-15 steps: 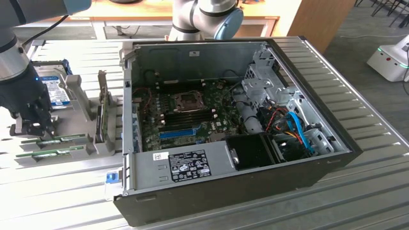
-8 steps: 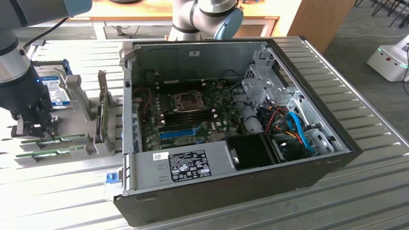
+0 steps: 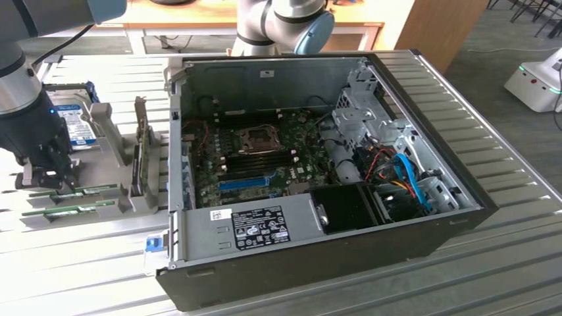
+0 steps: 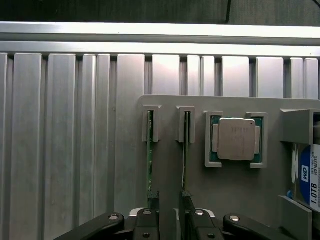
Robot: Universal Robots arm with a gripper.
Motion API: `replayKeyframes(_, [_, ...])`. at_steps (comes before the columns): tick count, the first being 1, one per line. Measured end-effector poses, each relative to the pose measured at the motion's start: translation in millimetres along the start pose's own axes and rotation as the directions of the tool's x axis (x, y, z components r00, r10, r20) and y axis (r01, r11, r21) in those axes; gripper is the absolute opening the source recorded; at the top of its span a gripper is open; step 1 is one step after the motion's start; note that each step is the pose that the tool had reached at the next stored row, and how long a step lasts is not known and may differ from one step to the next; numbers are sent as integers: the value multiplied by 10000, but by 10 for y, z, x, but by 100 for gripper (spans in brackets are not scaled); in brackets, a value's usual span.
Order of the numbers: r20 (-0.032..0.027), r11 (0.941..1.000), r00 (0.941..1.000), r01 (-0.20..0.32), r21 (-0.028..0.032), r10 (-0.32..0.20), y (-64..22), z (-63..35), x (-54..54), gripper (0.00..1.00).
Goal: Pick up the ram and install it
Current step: 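Pick up the ram and move it above insertion slot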
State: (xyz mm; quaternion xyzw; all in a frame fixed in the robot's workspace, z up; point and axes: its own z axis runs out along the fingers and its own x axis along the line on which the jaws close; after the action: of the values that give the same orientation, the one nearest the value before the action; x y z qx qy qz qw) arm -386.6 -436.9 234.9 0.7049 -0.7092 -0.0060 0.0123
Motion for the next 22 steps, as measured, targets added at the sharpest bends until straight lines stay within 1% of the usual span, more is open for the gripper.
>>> replayKeyframes(22, [-2, 10000, 10000, 1, 0, -1, -1, 1, 134, 30])
